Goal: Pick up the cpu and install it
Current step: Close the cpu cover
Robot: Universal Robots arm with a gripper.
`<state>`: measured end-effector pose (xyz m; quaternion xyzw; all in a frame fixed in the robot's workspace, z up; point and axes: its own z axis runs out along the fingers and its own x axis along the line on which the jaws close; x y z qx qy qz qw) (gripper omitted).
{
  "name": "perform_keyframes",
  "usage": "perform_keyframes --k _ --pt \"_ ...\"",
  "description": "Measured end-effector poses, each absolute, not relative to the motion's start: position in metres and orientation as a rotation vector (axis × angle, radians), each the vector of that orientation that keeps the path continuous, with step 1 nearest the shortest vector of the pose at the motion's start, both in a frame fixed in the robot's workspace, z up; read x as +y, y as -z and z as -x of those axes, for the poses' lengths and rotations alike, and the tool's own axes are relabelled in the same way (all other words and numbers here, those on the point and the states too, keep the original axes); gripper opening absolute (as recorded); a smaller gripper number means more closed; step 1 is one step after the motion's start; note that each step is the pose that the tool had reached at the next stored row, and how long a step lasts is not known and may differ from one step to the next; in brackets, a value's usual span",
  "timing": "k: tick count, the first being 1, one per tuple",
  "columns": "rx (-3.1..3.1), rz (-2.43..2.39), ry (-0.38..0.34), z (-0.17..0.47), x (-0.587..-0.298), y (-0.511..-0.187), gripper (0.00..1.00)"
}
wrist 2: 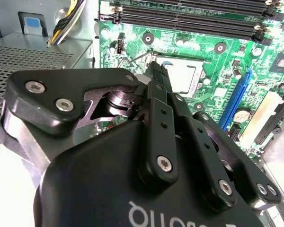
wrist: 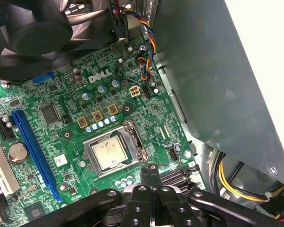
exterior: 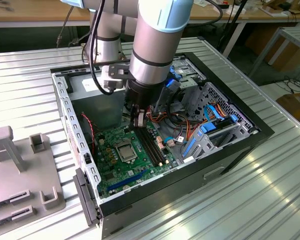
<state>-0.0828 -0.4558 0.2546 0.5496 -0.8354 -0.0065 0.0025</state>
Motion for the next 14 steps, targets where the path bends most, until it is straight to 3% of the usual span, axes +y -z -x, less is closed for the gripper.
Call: perform_keyframes --k 14 --pt "-2.618 -1.723 0.023 0.0855 -0.464 -0.2542 0.11"
